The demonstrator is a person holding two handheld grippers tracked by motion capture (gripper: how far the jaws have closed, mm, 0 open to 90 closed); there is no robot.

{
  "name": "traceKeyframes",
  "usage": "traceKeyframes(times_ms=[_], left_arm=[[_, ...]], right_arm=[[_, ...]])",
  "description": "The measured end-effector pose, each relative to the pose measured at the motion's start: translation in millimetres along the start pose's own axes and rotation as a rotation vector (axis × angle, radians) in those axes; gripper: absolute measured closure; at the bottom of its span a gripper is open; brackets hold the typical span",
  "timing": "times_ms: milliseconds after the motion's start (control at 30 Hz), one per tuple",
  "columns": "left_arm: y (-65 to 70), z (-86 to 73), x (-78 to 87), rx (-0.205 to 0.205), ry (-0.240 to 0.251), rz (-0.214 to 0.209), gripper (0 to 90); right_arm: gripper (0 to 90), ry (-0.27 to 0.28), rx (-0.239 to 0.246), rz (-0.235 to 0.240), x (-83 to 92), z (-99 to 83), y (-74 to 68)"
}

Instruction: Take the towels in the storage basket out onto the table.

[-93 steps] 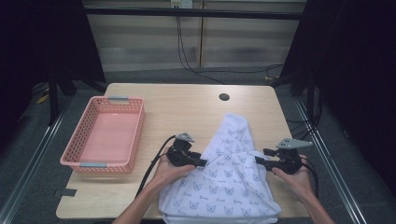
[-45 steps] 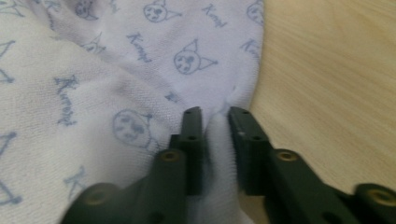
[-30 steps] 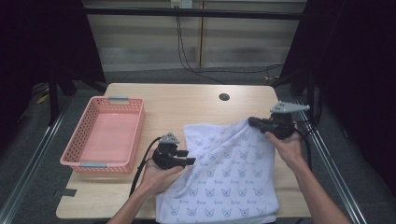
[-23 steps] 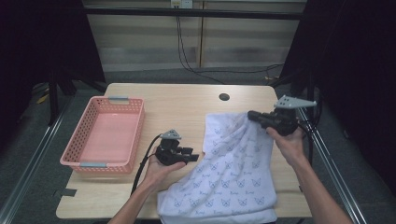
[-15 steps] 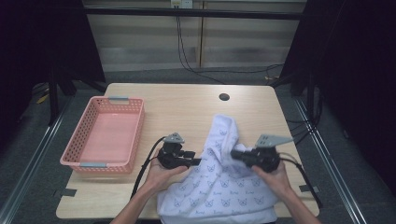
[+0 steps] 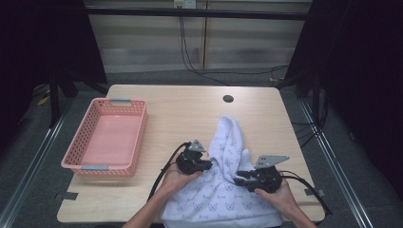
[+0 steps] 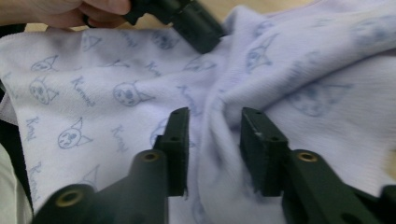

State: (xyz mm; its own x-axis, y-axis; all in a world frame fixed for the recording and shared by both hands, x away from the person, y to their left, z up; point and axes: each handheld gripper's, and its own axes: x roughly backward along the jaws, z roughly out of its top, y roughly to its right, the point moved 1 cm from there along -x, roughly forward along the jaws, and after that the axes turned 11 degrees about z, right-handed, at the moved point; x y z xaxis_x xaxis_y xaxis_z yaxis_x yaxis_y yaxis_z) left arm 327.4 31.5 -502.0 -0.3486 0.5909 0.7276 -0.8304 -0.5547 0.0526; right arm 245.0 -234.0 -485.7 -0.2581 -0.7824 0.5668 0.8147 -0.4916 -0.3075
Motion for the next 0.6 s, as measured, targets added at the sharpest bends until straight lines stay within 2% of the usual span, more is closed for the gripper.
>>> traceKeyframes(times_ms=[33, 67, 100, 133, 167, 200, 233, 267, 300, 400, 433, 467, 500, 533, 567, 600], left_arm=[[-1.0, -2.5, 4.9, -0.014, -0.025, -0.013, 85.3], [-1.5, -6.7, 9.5, -0.006, -0.038, -0.027, 85.3], [-0.7, -11.9, 14.2, 0.004, -0.037, -0.037, 84.1], [0.3, -17.2, 19.5, 0.0, -0.04, -0.045, 84.1], [1.0, -22.8, 24.4, 0.005, -0.039, -0.057, 82.2], [1.3, -28.4, 28.4, 0.021, -0.031, -0.075, 80.2], [3.3, -35.0, 35.3, 0.025, -0.036, -0.081, 77.1], [3.3, -35.0, 35.3, 0.025, -0.036, -0.081, 74.5], [4.0, -35.9, 37.5, 0.029, -0.038, -0.091, 74.5], [2.9, -34.9, 40.2, 0.044, -0.01, -0.103, 64.6], [0.2, -33.2, 39.8, 0.053, 0.008, -0.108, 58.5], [-3.0, -30.5, 40.2, 0.062, 0.033, -0.09, 58.5], [-7.9, -27.9, 40.4, 0.09, 0.069, -0.1, 57.5], [-13.1, -24.1, 40.0, 0.113, 0.082, -0.096, 56.9], [-17.8, -19.8, 39.4, 0.124, 0.102, -0.082, 55.9], [-22.4, -15.5, 38.0, 0.139, 0.128, -0.078, 55.2]], right_arm=[[58.5, 0.022, -0.009, -0.004, 6.1, 0.4, 1.8], [57.5, 0.045, -0.014, -0.014, 12.8, 1.0, 4.0], [58.9, 0.094, -0.025, -0.043, 25.2, 2.8, 9.0], [58.9, 0.094, -0.025, -0.043, 25.2, 2.8, 9.0], [58.6, 0.101, -0.026, -0.074, 28.7, 4.2, 11.9], [57.6, 0.112, -0.031, -0.084, 29.7, 5.6, 15.3], [55.2, 0.102, -0.041, -0.093, 24.2, 9.5, 23.5], [55.2, 0.102, -0.041, -0.093, 24.2, 9.5, 23.5], [53.8, 0.094, -0.047, -0.086, 18.7, 11.8, 27.1], [51.0, 0.051, -0.051, -0.06, -2.9, 19.4, 35.3], [48.9, 0.032, -0.052, -0.043, -15.8, 24.2, 39.3], [48.9, 0.032, -0.052, -0.043, -15.8, 24.2, 39.3], [49.3, 0.024, -0.055, -0.043, -20.9, 25.8, 41.3], [51.5, 0.008, -0.062, -0.037, -25.3, 26.7, 43.8], [59.1, -0.003, -0.059, -0.044, -28.0, 26.6, 45.5], [71.4, 0.0, -0.056, -0.044, -28.8, 25.9, 45.4]])
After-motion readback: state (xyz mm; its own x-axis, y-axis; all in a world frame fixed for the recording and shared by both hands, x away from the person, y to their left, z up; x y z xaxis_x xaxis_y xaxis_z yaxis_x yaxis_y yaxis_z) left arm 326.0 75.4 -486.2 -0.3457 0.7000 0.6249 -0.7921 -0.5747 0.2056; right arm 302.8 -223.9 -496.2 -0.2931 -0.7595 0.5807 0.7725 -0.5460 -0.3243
